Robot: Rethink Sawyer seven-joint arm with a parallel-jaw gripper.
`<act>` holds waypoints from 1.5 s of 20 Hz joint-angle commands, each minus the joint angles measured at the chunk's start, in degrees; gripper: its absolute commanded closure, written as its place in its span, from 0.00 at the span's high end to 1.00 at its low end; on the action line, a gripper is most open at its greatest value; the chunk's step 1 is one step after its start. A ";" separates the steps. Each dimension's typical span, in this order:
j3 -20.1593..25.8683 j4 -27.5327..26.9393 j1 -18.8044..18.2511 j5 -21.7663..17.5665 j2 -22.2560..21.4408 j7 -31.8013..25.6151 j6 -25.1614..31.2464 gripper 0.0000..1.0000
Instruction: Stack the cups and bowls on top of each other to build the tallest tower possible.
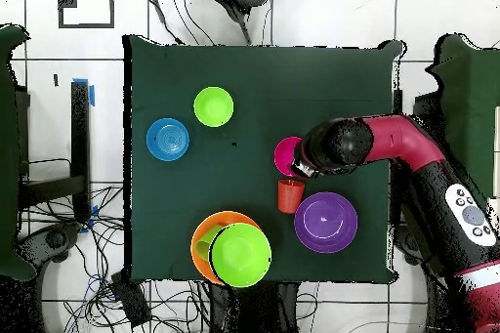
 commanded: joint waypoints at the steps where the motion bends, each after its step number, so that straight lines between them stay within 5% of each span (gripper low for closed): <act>1: -5.36 -1.48 3.15 -1.74 1.46 -8.07 1.60 1.00; 9: -8.40 -2.76 4.56 -3.17 1.90 -8.30 2.77 1.00; 30: -9.13 -1.31 4.21 0.45 1.80 -7.25 2.40 1.00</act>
